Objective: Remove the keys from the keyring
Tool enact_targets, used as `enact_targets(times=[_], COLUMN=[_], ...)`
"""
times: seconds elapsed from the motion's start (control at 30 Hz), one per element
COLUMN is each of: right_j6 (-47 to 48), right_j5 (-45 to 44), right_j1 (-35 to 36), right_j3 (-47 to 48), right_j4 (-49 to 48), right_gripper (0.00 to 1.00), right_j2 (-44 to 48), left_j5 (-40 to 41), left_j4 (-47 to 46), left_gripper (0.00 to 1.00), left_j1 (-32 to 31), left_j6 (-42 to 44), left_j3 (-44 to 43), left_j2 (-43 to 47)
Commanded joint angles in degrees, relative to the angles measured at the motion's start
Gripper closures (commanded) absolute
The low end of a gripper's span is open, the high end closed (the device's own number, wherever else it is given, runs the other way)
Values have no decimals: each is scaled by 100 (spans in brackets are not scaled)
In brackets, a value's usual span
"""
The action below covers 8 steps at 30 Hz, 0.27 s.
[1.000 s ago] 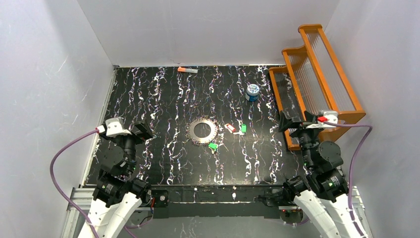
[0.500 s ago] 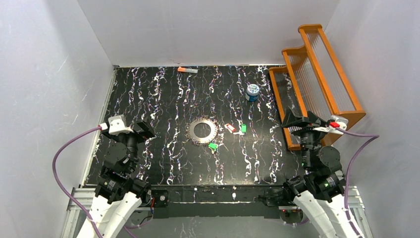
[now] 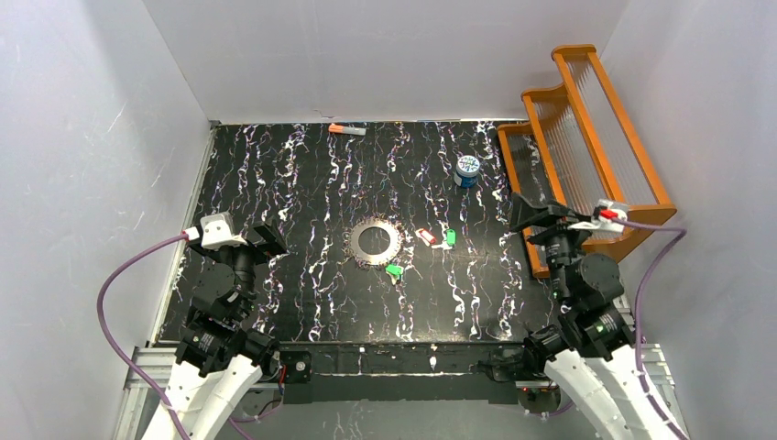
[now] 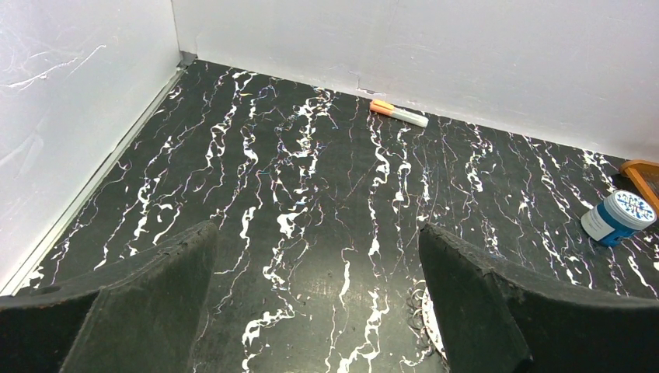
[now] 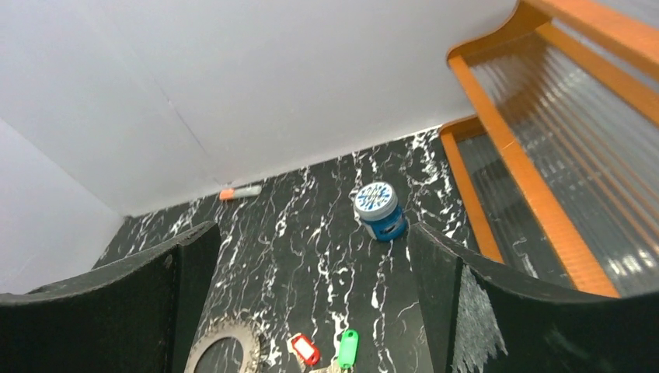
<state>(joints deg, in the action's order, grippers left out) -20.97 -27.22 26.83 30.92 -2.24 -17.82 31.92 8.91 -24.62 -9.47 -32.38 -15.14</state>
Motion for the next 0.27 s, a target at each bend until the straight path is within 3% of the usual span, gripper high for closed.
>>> enact_targets(times=[0.0, 0.23], right_j6=[-245, -230], right_j5=[29, -161], right_j1=[108, 104], right_j3=[588, 502], right_j4=[393, 365], right_gripper=[1, 1], right_j2=[-403, -403], left_j5=[-4, -9], left_j4=[-179, -190], left_gripper=[2, 2], left_j1=[17, 19], left_j6=[-33, -33], left_j3=[-75, -75], left_j2=[-18, -16])
